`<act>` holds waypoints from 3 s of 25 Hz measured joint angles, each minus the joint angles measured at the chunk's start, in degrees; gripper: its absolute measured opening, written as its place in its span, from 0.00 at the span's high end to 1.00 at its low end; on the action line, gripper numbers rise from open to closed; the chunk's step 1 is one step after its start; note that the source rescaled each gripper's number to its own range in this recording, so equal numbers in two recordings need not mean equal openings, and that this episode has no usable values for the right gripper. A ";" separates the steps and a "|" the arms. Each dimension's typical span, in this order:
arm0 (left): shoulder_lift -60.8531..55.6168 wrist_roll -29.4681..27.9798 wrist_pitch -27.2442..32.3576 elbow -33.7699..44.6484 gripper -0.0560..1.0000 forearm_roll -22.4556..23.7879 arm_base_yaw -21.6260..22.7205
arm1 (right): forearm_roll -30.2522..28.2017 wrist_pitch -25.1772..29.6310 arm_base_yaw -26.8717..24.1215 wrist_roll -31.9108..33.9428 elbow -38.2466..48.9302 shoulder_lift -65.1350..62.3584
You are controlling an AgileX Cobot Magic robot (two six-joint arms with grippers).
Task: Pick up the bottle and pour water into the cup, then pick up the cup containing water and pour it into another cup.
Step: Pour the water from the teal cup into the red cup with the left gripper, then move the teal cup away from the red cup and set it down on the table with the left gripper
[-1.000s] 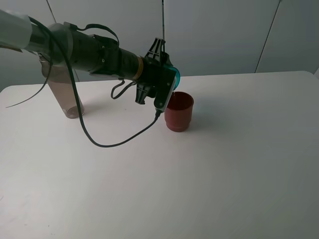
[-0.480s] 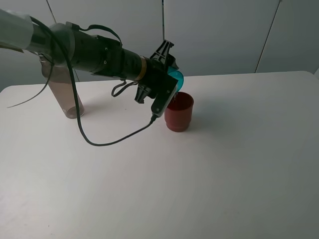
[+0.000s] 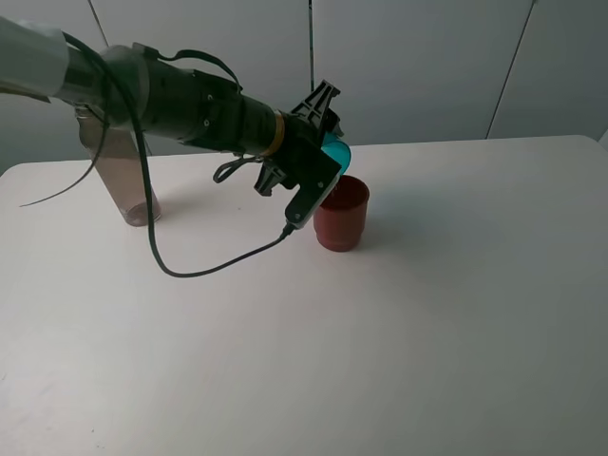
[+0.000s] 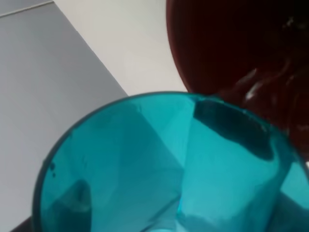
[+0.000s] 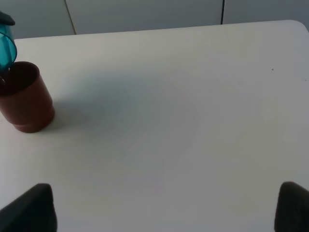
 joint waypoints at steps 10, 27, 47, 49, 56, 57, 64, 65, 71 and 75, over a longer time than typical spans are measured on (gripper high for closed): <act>-0.13 2.08 1.32 0.00 0.87 2.41 -1.78 | 0.00 0.00 0.00 0.00 0.00 0.00; -0.60 2.23 5.81 0.00 0.87 4.24 -2.82 | 0.00 0.00 0.00 0.00 0.00 0.00; -1.08 -18.40 5.62 0.00 0.87 -15.75 -2.48 | 0.00 0.00 0.00 0.00 0.00 0.00; -1.57 -20.22 5.52 0.00 0.87 -23.57 -1.41 | 0.00 0.00 0.00 0.00 0.00 0.00; -4.02 -21.26 -4.93 7.55 0.87 -45.14 5.59 | 0.00 0.00 0.00 0.00 0.00 0.00; -4.14 -21.26 -6.65 9.20 0.87 -46.73 6.74 | 0.00 0.00 0.00 0.00 0.00 0.00; -4.18 -21.98 -29.14 20.37 0.87 -54.95 13.78 | 0.00 0.00 0.00 0.00 0.00 0.00; -4.05 -22.84 -33.07 21.25 0.87 -55.49 14.50 | 0.00 0.00 0.00 0.00 0.00 0.00; 0.50 -27.89 -43.92 22.09 0.87 -55.71 16.27 | 0.00 0.00 0.00 0.00 0.00 0.00; 4.95 -29.87 -46.91 22.14 0.87 -54.74 16.26 | 0.00 0.00 0.00 0.00 0.00 0.00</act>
